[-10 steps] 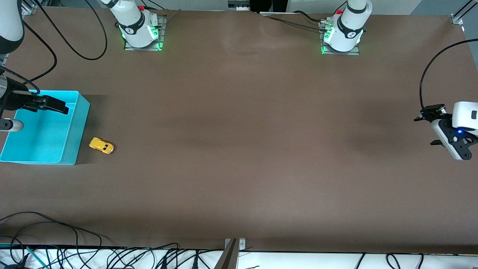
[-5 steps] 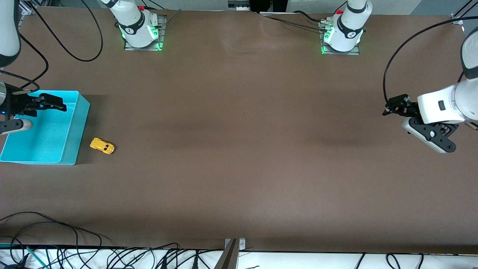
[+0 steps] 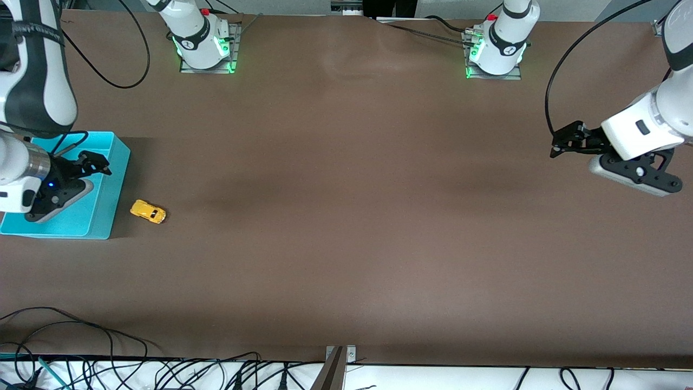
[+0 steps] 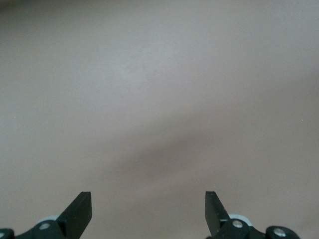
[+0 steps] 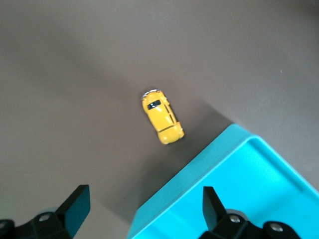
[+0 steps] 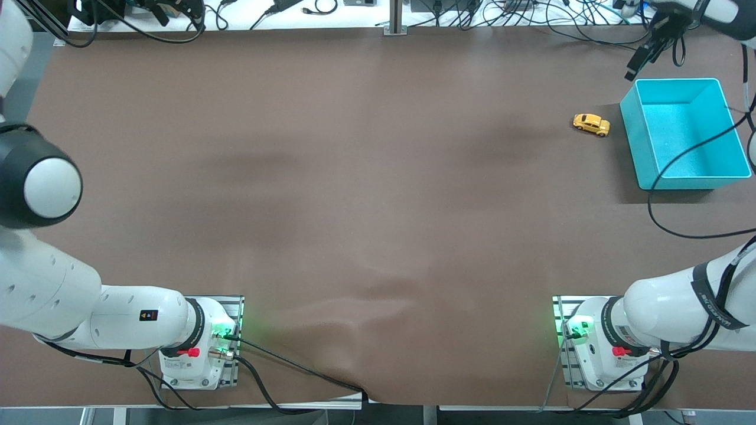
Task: Wind up and store yellow beetle car
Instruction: 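Reach the right gripper to the car while the left gripper withdraws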
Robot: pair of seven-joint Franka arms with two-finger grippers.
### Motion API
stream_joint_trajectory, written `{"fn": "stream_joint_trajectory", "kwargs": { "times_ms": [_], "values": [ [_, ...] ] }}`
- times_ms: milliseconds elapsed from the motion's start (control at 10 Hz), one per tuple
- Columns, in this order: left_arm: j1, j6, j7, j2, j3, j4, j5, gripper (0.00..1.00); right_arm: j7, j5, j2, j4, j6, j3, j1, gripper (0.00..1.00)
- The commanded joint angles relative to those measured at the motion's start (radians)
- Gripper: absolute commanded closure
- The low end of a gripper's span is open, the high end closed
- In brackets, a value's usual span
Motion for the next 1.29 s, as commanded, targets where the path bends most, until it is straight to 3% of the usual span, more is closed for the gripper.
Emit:
{"fn": "stream_joint_trajectory", "kwargs": {
  "times_ms": [0,398,697,1195],
  "values": [
    [-0.017,0.059,-0.134,-0.129,0.006,-0.152,0.016,0.00,-0.197,-0.008,0.004,-0.106,0.151,-0.024,-0.013,0.00],
    [-0.032,0.051,-0.134,-0.132,0.005,-0.151,0.029,0.00,-0.478,0.112,0.166,-0.108,0.337,-0.024,-0.045,0.00],
    [-0.029,0.021,-0.142,-0.110,0.006,-0.114,0.032,0.00,-0.668,0.260,0.231,-0.108,0.414,-0.024,-0.045,0.00],
    [-0.037,0.021,-0.142,-0.112,-0.001,-0.113,0.085,0.00,-0.670,0.264,0.242,-0.174,0.540,-0.018,-0.038,0.00]
  ]
}}
